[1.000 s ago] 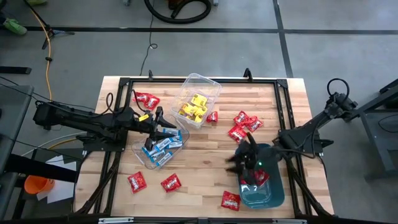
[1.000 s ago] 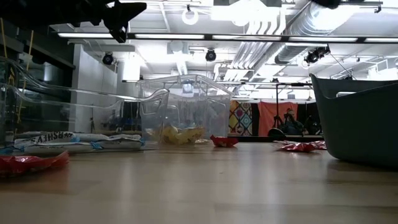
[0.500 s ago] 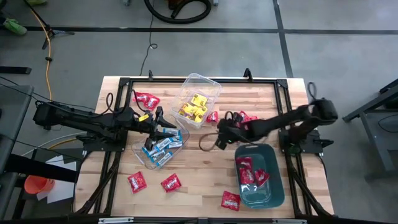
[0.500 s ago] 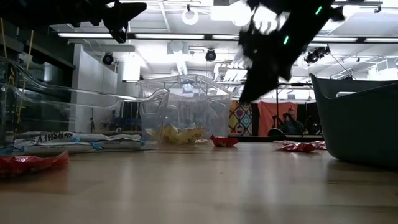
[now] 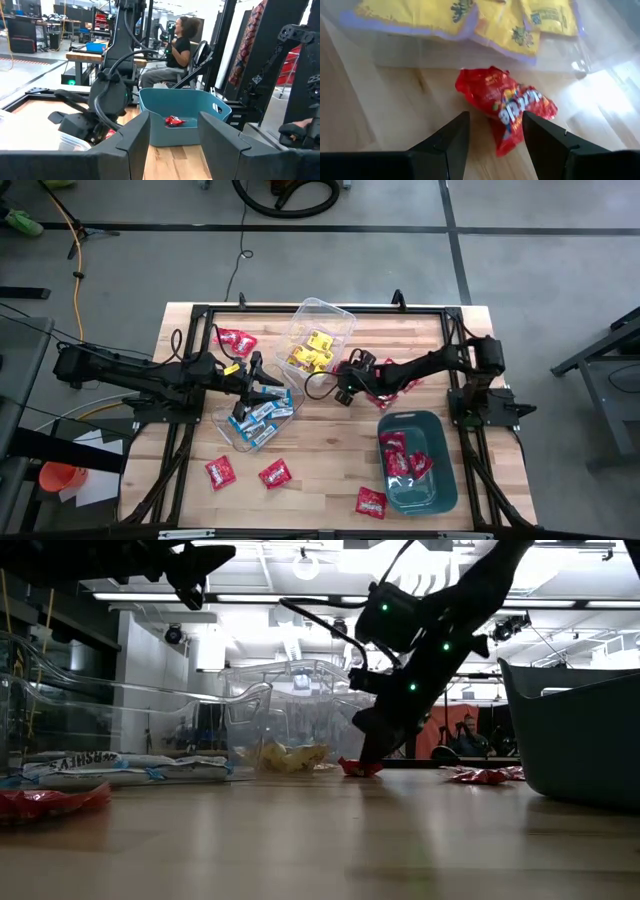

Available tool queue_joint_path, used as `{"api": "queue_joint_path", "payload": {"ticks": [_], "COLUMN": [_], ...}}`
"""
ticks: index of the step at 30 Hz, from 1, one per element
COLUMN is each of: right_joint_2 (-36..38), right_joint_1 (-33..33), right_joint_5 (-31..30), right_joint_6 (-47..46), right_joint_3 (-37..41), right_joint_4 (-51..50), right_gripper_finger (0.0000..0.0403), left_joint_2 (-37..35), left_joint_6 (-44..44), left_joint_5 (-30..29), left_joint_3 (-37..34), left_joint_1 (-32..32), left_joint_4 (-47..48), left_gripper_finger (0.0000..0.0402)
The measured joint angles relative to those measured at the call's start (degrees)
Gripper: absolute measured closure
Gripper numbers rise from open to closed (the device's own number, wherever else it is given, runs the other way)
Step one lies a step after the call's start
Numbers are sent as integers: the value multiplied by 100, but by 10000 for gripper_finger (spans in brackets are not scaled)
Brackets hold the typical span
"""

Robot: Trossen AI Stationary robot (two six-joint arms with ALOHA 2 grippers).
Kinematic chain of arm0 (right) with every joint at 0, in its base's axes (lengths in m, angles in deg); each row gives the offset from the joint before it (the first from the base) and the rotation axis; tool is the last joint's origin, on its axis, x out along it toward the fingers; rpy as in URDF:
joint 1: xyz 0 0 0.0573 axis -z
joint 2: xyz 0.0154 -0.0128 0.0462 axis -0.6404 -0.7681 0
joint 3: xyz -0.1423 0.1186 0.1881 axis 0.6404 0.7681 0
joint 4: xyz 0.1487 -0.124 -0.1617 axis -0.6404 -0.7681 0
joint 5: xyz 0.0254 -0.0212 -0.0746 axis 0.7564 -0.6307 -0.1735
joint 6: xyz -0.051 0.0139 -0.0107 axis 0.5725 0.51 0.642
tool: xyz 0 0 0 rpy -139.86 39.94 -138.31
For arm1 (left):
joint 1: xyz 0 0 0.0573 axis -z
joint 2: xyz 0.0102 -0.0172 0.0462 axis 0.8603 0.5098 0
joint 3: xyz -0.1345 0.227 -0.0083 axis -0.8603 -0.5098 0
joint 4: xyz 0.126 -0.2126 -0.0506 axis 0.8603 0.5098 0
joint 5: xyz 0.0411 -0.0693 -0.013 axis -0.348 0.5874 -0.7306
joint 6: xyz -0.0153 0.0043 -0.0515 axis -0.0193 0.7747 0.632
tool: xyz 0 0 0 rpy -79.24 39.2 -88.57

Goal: Sort candy
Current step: Put the red candy into the blue bin

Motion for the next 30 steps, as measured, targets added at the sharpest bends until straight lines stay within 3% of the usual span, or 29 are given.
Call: {"api": "queue_joint_path", "payload": {"ticks": [10, 13, 16, 18, 26, 30], "right_joint_2": [-119, -129, -138, -138, -33, 432], "right_joint_1": [69, 83, 91, 91, -33, -144], "right_joint_5": [-374, -370, -351, -349, -283, -282], "right_joint_6": [253, 248, 233, 254, 322, 362], "right_joint_3": [0, -1, 0, 0, 0, 0], "right_joint_4": [167, 161, 151, 153, 22, -259], "right_gripper_finger": [237, 278, 360, 390, 400, 402], "left_joint_2": [-1, -1, 1, -1, 1, -1], "left_joint_6": [3, 6, 6, 10, 8, 8], "left_joint_5": [0, 0, 0, 0, 0, 0], "left_joint_3": [0, 0, 0, 0, 2, 2], "left_joint_1": [0, 0, 0, 0, 0, -1], "left_joint_4": [0, -2, -2, 0, 125, 124], "left_gripper_finger": [247, 247, 247, 247, 247, 247]}}
